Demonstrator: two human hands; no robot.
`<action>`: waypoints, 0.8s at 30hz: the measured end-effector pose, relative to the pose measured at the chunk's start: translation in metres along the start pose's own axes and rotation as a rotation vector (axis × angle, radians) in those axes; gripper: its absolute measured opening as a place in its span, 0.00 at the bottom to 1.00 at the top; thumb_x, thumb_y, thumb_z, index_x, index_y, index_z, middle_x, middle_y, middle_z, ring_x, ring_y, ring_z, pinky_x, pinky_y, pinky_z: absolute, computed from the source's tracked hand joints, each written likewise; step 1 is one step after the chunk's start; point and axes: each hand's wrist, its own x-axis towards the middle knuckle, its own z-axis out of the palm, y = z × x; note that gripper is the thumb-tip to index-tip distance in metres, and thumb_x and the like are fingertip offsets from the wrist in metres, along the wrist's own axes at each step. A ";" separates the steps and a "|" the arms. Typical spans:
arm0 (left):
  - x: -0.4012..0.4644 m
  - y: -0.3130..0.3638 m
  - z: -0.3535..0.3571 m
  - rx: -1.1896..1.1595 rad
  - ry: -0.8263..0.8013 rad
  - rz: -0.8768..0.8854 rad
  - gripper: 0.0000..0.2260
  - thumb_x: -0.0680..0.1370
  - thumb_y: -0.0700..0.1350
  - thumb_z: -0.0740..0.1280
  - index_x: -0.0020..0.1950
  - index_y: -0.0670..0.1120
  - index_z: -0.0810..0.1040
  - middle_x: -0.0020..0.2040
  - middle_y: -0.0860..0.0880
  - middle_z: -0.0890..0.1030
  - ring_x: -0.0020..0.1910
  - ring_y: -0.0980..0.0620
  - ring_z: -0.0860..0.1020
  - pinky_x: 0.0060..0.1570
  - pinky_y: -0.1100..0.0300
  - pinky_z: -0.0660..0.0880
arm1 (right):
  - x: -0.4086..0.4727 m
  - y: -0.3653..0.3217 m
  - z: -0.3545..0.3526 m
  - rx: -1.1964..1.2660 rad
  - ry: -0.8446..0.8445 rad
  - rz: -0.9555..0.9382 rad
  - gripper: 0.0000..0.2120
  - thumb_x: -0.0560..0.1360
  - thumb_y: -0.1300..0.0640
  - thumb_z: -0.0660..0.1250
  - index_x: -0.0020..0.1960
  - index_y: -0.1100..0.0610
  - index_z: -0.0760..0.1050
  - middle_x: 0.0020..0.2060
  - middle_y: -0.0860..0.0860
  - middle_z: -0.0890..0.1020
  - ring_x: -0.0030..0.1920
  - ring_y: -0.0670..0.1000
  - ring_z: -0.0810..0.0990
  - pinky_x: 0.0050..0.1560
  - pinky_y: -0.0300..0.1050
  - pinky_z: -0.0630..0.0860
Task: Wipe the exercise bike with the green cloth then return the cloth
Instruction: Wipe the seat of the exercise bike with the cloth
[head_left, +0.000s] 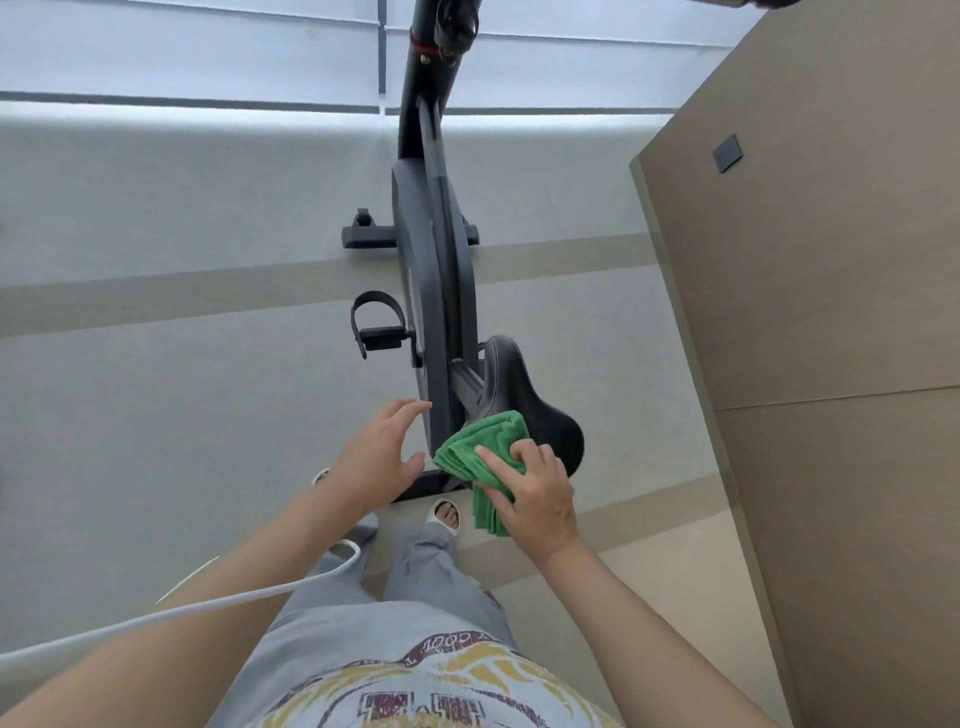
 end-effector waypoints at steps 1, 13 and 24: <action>0.001 0.000 0.000 -0.002 -0.005 -0.001 0.29 0.79 0.42 0.70 0.80 0.50 0.68 0.76 0.51 0.70 0.70 0.48 0.75 0.66 0.52 0.75 | 0.008 -0.003 0.002 -0.009 0.005 0.011 0.21 0.77 0.45 0.73 0.69 0.46 0.82 0.49 0.51 0.75 0.45 0.55 0.72 0.41 0.51 0.70; -0.003 0.002 -0.008 0.063 -0.005 -0.013 0.28 0.80 0.45 0.69 0.80 0.52 0.67 0.75 0.54 0.70 0.69 0.50 0.75 0.64 0.55 0.74 | 0.147 -0.020 0.007 -0.259 -0.206 -0.001 0.15 0.78 0.44 0.68 0.51 0.55 0.85 0.54 0.54 0.78 0.52 0.57 0.74 0.51 0.55 0.71; -0.014 0.019 0.003 0.102 -0.041 0.006 0.27 0.81 0.44 0.69 0.80 0.51 0.67 0.75 0.52 0.71 0.69 0.50 0.75 0.67 0.54 0.75 | 0.112 -0.035 -0.006 -0.260 -0.302 0.047 0.16 0.81 0.42 0.66 0.55 0.53 0.84 0.62 0.54 0.77 0.56 0.57 0.74 0.54 0.55 0.72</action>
